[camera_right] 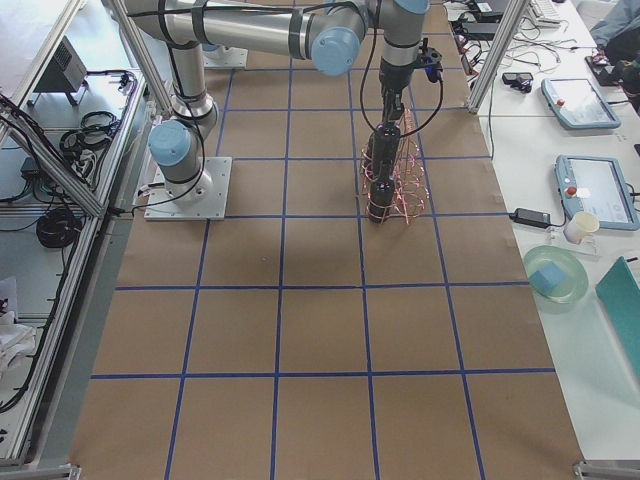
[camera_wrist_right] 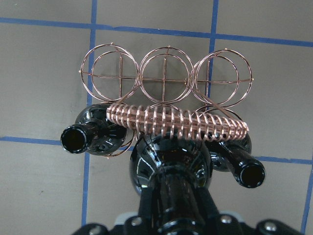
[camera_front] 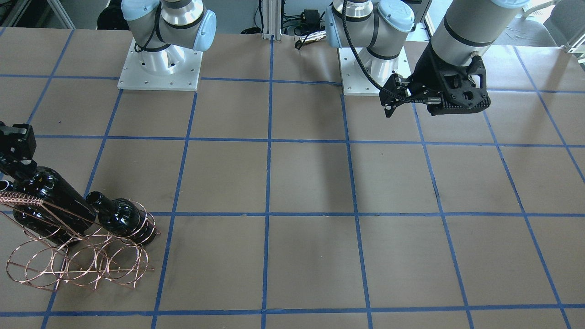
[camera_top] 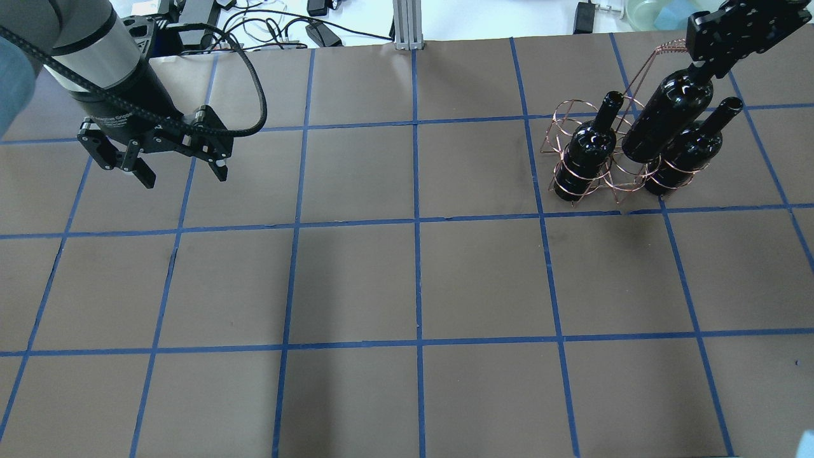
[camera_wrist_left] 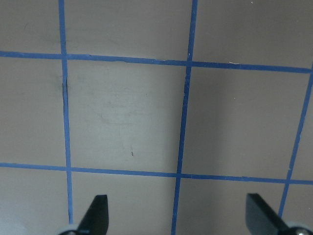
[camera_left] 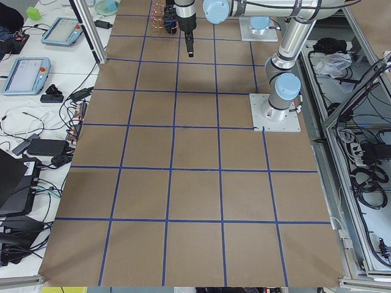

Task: Place wine into wine basket
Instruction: 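Lower the bottle into the rack slot beside the other bottles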

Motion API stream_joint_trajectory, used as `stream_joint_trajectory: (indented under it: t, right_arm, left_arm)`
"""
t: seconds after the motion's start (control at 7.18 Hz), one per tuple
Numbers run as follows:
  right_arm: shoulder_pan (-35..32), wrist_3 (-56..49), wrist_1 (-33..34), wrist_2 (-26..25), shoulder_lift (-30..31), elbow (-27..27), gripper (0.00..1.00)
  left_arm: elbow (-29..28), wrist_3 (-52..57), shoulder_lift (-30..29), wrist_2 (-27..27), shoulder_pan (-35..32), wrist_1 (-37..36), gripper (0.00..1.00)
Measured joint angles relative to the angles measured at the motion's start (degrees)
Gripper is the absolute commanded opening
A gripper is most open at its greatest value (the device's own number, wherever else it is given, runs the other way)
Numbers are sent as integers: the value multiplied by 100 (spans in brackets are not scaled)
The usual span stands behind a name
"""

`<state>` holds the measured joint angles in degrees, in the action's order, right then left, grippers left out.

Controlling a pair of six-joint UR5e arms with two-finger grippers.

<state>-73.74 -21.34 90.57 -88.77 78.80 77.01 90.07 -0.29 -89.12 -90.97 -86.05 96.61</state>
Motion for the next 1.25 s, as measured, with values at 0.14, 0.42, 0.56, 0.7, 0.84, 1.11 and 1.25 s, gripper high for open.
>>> stream_joint_trajectory:
  t: [0.14, 0.42, 0.56, 0.7, 0.84, 1.11, 1.25]
  right_arm:
    - [0, 1, 14, 9, -31, 1, 2]
    - [0, 14, 31, 37, -100, 12, 2]
    - [0, 15, 38, 48, -120, 14, 2]
    - [0, 16, 42, 56, -133, 15, 2]
    - [0, 16, 43, 58, -151, 16, 2]
    - [0, 21, 50, 59, -239, 30, 2]
    - [0, 26, 81, 59, -297, 50, 2]
  left_arm:
    - [1, 6, 0, 0, 0, -1, 100]
    - [1, 9, 0, -2, 0, -2, 100]
    - [2, 11, 0, -4, 2, -2, 100]
    - [1, 11, 0, -2, 6, -2, 100]
    - [1, 11, 0, -1, 7, -2, 100]
    - [14, 14, 0, 0, 9, -2, 100]
    - [16, 11, 0, 0, 9, -2, 100]
